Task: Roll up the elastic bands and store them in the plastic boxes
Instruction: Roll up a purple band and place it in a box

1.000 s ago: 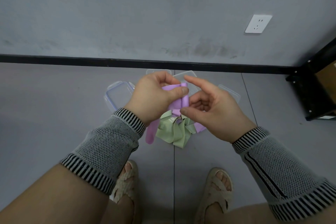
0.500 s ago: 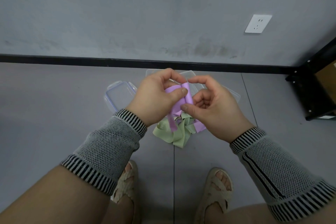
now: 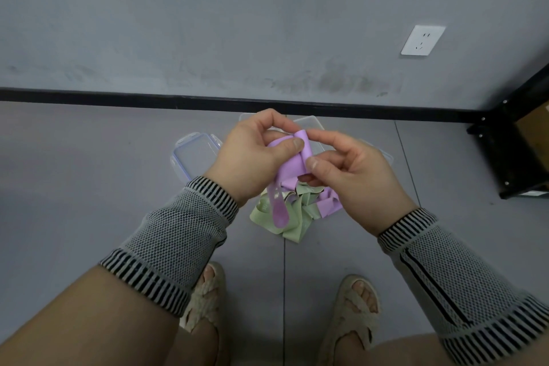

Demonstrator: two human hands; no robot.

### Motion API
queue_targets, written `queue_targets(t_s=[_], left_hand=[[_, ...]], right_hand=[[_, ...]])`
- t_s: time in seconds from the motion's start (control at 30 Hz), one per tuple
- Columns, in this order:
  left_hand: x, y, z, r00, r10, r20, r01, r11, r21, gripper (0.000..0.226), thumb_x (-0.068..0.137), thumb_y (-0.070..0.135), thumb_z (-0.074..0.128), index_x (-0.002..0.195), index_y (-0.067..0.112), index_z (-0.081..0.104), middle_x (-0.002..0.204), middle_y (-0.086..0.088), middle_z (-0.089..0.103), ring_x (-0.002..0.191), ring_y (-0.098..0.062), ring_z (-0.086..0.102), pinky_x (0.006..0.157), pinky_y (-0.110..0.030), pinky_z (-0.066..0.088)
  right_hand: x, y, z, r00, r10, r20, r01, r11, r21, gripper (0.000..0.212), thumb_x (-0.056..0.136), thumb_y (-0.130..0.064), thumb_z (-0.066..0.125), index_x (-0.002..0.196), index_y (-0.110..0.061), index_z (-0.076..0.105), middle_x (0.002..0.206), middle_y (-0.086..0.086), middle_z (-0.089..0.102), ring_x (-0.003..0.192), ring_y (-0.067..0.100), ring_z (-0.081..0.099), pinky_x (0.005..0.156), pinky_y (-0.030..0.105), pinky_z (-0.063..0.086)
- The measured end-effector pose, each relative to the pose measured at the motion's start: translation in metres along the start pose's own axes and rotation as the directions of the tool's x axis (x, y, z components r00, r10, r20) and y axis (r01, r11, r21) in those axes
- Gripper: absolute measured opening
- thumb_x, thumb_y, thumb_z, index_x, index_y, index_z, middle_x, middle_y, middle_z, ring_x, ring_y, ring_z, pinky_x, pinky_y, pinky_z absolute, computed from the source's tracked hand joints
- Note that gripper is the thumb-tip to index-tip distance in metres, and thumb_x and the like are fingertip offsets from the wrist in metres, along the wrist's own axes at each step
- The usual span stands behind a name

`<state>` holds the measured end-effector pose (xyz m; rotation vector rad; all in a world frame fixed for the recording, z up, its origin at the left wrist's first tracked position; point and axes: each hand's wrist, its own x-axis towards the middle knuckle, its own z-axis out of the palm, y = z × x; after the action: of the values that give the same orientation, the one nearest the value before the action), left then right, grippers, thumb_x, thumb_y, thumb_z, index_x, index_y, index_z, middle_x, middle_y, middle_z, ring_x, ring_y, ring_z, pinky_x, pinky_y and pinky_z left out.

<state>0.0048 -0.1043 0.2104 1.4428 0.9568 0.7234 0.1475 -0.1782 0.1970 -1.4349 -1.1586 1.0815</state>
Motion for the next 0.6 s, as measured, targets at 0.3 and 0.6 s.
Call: queue_targets(t_s=[0.3,0.6], left_hand=[[0.0029,-0.0047,-0.003,0.997,0.03,-0.07,-0.009,0.959,0.283,0.009,0.083,0.026,0.07,0.081,0.028,0.061,0.067,-0.006,0.068,0.049,-0.004,0.053,0.046,-0.021,0.042],[0.0045,-0.004,-0.0001,0.995,0.078,-0.067,-0.06,0.969,0.239,0.005,0.081,0.023,0.072,0.081,0.024,0.067,0.07,-0.003,0.071,0.064,-0.012,0.065,0.064,-0.034,0.053]], right_hand=[[0.0015,-0.0014,0.004,0.991,-0.008,-0.13,0.008,1.0,-0.001,0.034,0.082,0.001,0.067,0.101,-0.028,0.064,0.075,0.022,0.064,0.055,0.019,0.06,0.051,0.036,0.052],[0.0034,0.0029,0.0075,0.986,0.002,-0.169,-0.011,0.998,-0.056,0.03,0.08,-0.005,0.071,0.096,-0.029,0.064,0.072,0.019,0.062,0.057,0.017,0.057,0.053,0.031,0.05]])
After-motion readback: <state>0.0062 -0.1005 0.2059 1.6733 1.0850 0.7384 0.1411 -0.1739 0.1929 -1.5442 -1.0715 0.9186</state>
